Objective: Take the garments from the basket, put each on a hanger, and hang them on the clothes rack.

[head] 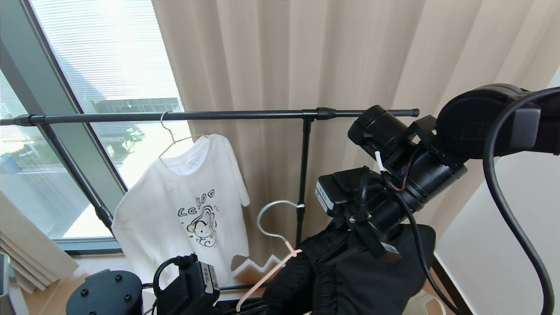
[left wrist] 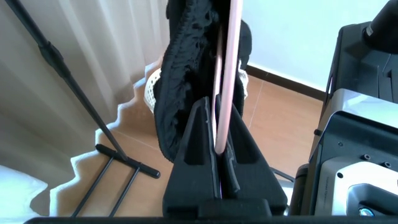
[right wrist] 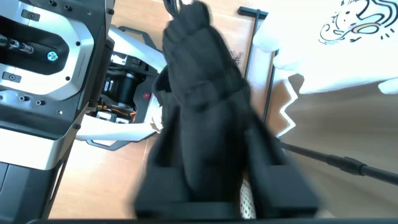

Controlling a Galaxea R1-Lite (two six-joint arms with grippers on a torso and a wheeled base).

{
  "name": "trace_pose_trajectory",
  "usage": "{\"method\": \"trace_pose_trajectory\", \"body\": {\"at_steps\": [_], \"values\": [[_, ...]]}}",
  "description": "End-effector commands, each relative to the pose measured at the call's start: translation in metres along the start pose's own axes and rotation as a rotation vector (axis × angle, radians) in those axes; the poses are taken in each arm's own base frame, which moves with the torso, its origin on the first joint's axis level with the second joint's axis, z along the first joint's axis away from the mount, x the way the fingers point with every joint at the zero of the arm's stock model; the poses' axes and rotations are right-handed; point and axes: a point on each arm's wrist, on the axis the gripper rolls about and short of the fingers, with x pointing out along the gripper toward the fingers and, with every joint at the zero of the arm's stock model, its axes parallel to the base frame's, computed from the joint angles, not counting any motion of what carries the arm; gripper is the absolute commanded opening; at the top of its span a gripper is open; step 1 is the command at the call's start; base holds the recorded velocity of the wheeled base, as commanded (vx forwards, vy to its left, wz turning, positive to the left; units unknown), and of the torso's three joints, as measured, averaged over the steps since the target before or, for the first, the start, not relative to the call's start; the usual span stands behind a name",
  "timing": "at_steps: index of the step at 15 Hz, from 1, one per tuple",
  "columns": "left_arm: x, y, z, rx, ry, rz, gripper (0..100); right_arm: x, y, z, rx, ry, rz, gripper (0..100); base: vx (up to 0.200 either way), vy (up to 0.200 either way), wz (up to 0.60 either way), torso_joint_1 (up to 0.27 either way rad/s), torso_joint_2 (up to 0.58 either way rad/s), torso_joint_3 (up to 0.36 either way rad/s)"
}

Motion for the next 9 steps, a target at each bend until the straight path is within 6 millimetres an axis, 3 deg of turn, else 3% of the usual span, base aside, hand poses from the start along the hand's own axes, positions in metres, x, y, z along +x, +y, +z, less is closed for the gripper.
{"method": "trace_pose_trajectory", "body": {"at_steps": [1,9], "values": [[0.0001,0.0003,-0.0003,-0.001,0.001,0.0,0,-0.0008,0.0004,0.0005,-0.002,-0.002,-0.002,0,0.0,0.0,0.0,0.0,0.0,0.0],[-0.0001,0.0003,0.0,0.001,0.0,0.001,0,-0.0041,0.0029,0.0015,-0.006,-0.005,-0.008,0,0.0,0.0,0.0,0.0,0.0,0.0]]}}
